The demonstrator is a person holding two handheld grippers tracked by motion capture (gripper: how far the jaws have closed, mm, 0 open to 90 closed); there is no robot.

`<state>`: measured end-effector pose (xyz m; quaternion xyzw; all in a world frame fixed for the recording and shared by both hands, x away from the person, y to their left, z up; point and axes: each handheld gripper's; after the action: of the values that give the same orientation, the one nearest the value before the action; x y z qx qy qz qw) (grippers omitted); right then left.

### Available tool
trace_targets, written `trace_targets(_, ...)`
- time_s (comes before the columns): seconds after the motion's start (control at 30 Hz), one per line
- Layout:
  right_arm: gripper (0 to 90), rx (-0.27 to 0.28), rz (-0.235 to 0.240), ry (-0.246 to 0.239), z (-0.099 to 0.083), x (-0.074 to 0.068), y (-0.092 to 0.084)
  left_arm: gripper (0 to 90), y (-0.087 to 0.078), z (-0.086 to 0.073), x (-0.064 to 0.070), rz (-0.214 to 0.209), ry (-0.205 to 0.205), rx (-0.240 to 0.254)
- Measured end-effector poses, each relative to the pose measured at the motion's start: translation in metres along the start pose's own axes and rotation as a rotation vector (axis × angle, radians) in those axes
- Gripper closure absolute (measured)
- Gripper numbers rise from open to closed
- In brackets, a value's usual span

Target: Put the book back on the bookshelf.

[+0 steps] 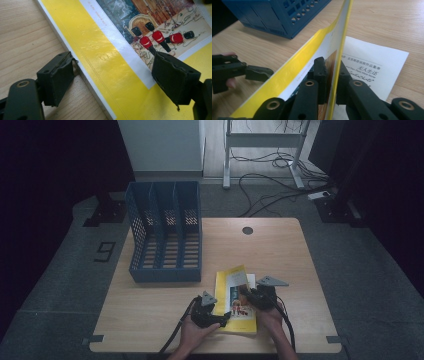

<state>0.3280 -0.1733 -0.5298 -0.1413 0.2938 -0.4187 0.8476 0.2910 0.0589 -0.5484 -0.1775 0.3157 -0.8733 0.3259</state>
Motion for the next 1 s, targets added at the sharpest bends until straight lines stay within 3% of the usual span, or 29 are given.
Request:
trace_targets(0.27,87.3,0.018,0.017,0.022,0.001,-0.002,-0.001,15.9,0.0,0.001,-0.002,-0.01,-0.008,0.001)
trace_targets(0.63,87.4,0.064,0.013,0.013,0.003,-0.01,-0.004,14.9,0.002,0.005,-0.009,-0.041,-0.03,-0.001)
trace_targets(1.0,87.5,0.108,0.031,-0.015,0.005,-0.018,-0.01,14.5,0.008,0.016,-0.024,-0.094,-0.089,-0.013)
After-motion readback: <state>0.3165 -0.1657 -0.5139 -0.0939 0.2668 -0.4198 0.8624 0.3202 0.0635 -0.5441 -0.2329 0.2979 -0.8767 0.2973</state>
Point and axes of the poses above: each handheld gripper's, and its own axes: y roughly forward along the jaws, z roughly out of its top, x roughly to its right, and after that the axes turned 7 degrees about y, right-handed
